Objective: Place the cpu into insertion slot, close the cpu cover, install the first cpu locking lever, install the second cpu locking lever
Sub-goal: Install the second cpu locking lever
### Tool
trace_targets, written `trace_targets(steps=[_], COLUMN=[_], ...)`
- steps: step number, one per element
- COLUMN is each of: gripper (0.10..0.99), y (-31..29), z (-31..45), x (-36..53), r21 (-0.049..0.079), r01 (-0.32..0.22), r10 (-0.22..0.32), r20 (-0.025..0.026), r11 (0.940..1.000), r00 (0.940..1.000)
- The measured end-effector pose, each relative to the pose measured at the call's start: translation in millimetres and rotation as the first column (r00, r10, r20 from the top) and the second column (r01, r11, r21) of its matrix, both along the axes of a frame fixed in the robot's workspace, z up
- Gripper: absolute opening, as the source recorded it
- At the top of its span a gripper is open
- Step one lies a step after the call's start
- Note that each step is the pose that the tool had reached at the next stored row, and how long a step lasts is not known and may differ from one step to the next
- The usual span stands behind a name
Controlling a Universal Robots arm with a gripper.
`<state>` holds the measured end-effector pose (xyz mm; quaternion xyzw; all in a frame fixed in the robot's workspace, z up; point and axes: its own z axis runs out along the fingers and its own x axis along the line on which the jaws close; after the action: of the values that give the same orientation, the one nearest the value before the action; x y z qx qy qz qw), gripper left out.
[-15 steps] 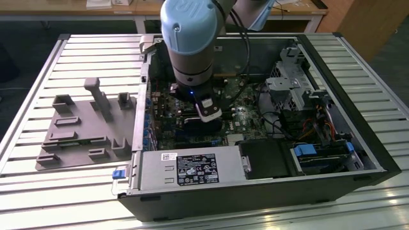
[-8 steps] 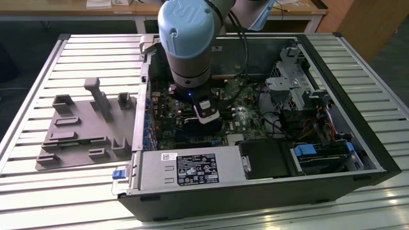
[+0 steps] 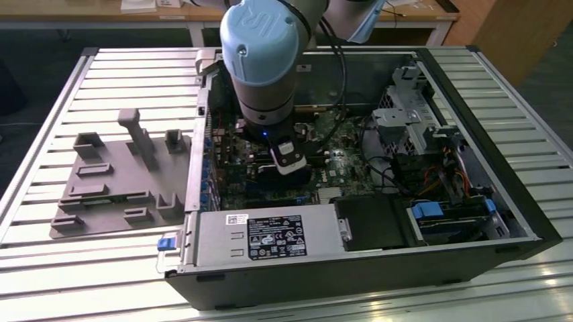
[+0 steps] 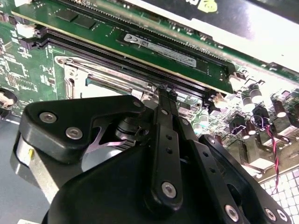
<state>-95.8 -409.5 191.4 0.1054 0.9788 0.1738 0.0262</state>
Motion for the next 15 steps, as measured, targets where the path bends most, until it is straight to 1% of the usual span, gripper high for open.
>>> trace_targets(steps=[6, 15], gripper=[0.102, 0.102], y=[0.0, 0.0], z=[-1.9, -5.6], x=[0.0, -0.9], r21=[0.005, 0.005], r01=[-0.001, -0.002], r10=[0.001, 0.002], r20=[0.0, 0.0], r11=[1.0, 1.0], r00=[1.0, 1.0])
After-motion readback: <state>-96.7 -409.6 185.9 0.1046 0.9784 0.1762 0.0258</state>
